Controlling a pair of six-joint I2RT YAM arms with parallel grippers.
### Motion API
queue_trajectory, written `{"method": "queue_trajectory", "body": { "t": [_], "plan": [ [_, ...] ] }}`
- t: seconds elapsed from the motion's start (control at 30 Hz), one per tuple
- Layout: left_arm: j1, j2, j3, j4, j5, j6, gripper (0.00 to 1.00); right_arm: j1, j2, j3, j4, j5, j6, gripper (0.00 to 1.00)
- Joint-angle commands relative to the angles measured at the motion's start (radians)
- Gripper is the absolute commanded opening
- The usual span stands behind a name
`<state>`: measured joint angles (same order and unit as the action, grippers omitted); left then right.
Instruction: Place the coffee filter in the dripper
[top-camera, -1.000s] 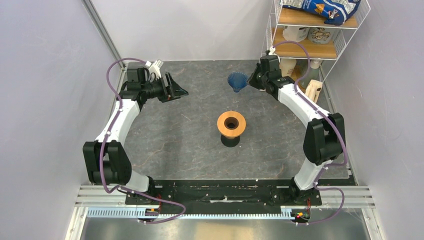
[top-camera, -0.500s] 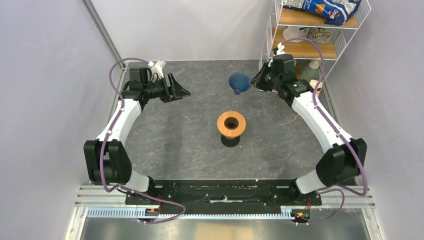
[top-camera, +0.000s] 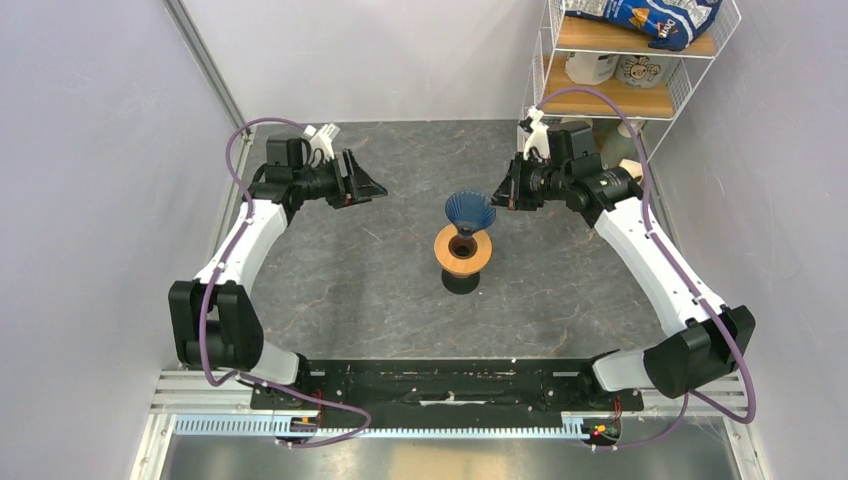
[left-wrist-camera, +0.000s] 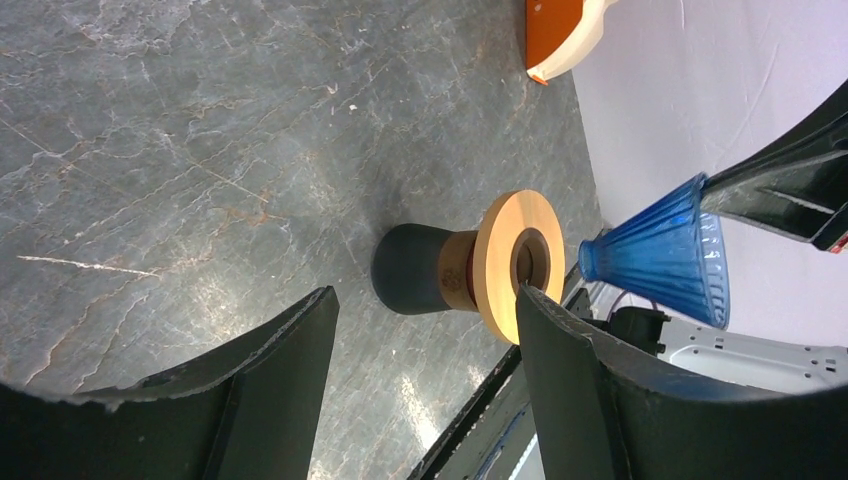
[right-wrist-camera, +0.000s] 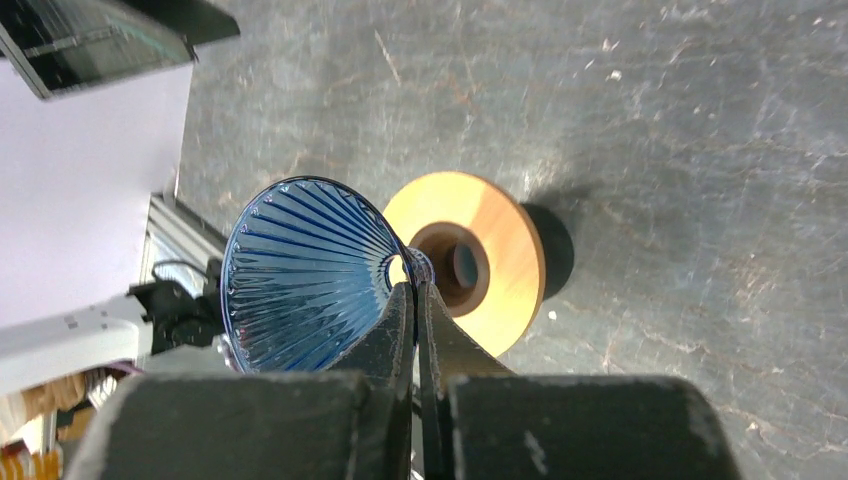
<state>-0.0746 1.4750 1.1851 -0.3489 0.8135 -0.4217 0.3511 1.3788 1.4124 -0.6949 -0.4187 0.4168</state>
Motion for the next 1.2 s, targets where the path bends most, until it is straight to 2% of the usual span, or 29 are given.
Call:
{"method": "queue_trajectory", "body": {
  "t": [0.0,1.17],
  "plan": [
    [-0.008,-0.053,-0.005,0.011,0.002,-0.01,0.73,0.022,-0.03,0.04,-0.051,-0.08,-0.073,0.0],
    [-0.019,-0.051,0.001,0.003,0.003,-0.001,0.74,0.028,0.043,-0.105,0.146,-0.046,-0.11,0.0]
  ]
}}
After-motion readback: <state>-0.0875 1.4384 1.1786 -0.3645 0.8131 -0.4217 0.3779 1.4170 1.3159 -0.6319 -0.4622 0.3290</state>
